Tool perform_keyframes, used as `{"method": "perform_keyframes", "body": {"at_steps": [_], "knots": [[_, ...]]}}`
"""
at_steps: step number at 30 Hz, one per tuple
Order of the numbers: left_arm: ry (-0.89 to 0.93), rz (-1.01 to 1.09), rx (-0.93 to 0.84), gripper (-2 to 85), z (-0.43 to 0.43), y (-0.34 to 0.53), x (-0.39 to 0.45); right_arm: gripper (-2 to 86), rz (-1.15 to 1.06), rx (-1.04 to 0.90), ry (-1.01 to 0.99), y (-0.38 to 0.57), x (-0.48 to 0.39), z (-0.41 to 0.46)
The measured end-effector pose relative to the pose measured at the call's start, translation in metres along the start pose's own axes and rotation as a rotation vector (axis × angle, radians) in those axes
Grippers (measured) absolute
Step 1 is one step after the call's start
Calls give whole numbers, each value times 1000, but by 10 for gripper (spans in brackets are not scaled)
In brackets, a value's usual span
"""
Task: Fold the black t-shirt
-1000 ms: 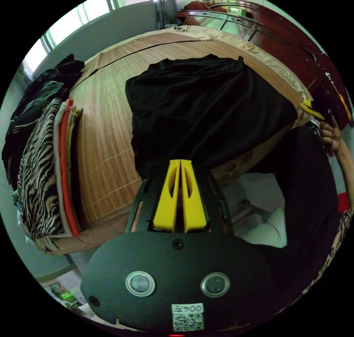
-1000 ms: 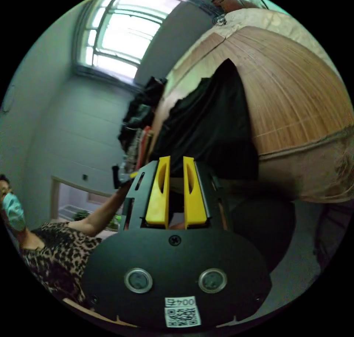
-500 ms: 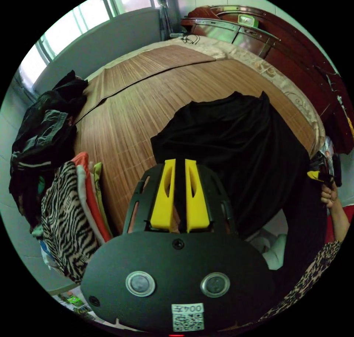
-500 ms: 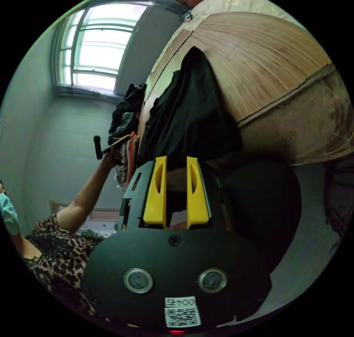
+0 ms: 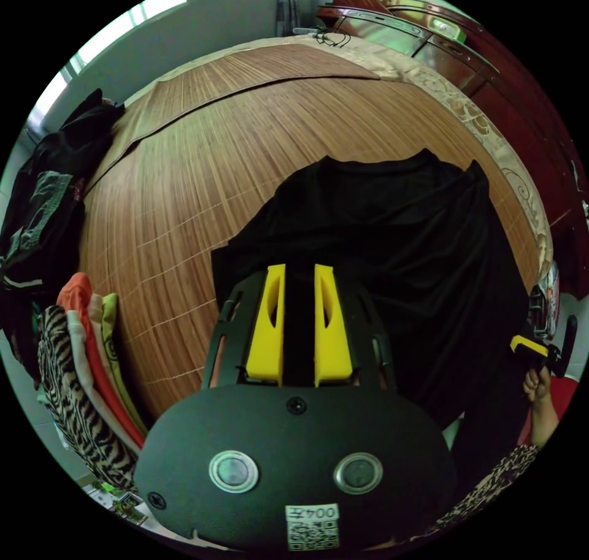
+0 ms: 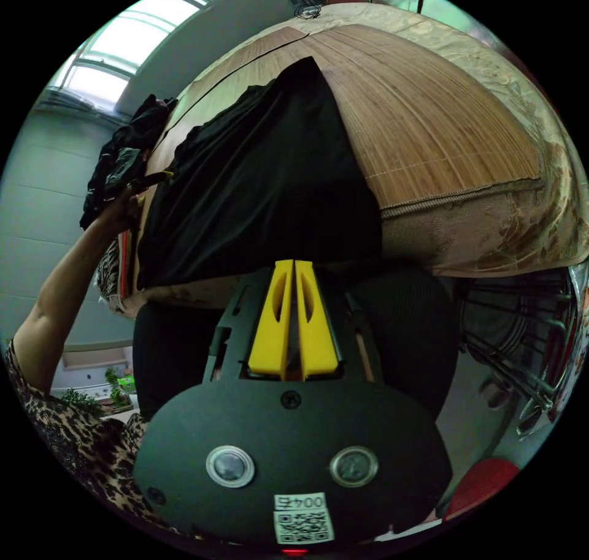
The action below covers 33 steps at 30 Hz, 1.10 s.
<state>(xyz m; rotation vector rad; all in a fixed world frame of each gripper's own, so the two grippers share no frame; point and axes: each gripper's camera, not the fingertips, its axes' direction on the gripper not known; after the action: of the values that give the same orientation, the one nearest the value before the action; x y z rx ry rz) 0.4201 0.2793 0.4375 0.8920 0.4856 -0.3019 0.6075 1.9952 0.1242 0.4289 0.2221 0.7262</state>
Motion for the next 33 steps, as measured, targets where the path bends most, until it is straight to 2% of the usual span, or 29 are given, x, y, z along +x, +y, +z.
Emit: {"method": "perform_keyframes", "body": {"at_steps": [6, 14, 19, 22, 29, 33], "knots": [[-63, 19, 52, 15, -21, 12, -2, -7, 4, -5, 10, 6, -9, 4], [62, -178, 173, 9, -65, 59, -46, -8, -4, 43, 53, 23, -31, 4], [230, -138, 304, 9, -96, 127, -39, -8, 3, 90, 44, 32, -41, 1], [284, -72, 318, 10, -104, 176, -23, -8, 0, 93, 38, 36, -50, 2], [142, 19, 220, 15, -109, 287, 10, -8, -58, 117, 99, 49, -83, 4], [67, -10, 219, 16, -118, 351, 18, -8, -82, 99, 131, 55, -99, 8]]}}
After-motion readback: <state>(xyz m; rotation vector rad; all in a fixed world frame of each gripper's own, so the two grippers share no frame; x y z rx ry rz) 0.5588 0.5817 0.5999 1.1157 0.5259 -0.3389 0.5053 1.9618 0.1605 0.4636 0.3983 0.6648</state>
